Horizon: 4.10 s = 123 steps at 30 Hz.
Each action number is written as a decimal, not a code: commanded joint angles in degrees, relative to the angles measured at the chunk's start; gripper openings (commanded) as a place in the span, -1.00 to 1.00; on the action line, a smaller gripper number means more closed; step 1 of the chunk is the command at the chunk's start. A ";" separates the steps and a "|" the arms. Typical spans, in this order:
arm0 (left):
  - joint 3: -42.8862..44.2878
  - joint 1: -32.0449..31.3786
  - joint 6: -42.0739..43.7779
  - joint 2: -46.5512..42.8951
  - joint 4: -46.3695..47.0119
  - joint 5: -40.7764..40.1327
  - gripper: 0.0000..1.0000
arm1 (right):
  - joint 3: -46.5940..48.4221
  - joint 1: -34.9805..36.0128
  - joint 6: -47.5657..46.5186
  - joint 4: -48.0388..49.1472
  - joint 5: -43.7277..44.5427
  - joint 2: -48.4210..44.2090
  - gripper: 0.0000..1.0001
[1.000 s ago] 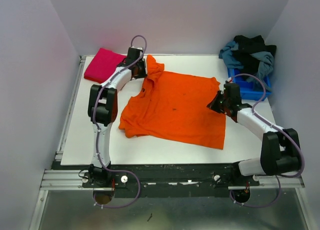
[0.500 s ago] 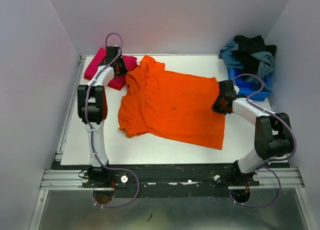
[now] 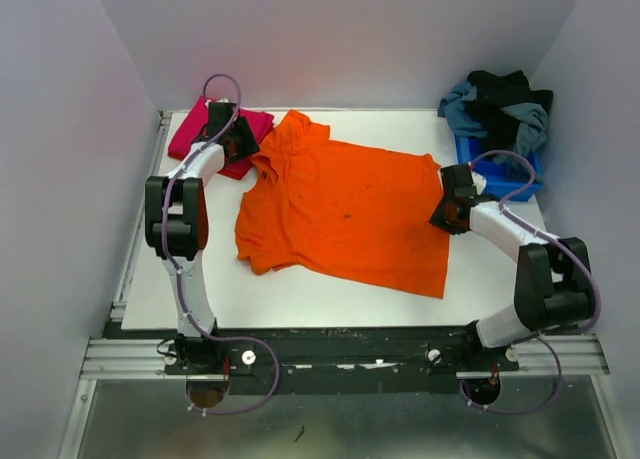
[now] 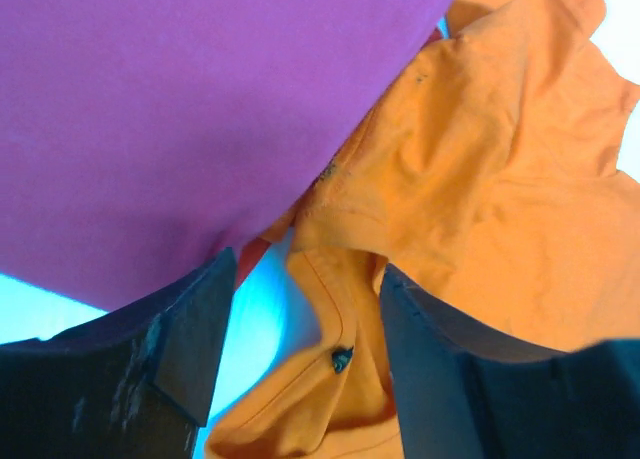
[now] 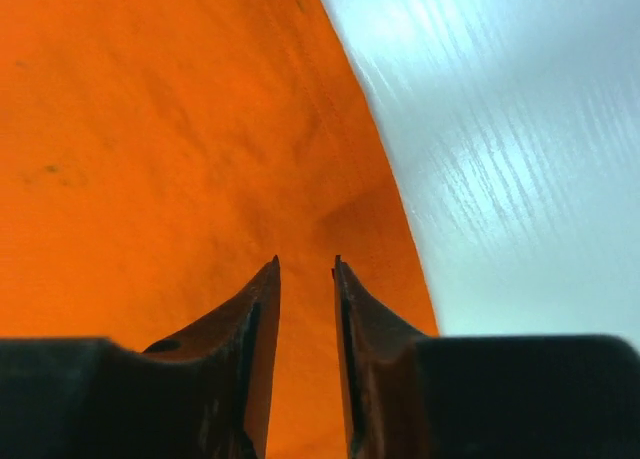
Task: Fold and stack the t-shirts
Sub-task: Flatten out the tshirt
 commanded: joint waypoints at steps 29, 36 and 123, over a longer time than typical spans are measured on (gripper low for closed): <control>-52.91 -9.12 -11.50 -44.79 19.99 1.79 0.40 | 50.77 -4.99 -15.56 -9.93 8.05 34.75 -0.44; -51.07 -9.38 -11.85 -40.22 18.85 1.70 0.41 | 57.35 -6.40 -15.65 -14.59 3.12 39.49 -0.41; -66.79 -8.24 -15.71 -66.58 9.00 -15.36 0.39 | -13.47 3.71 -0.46 -12.04 -4.79 -23.16 -0.53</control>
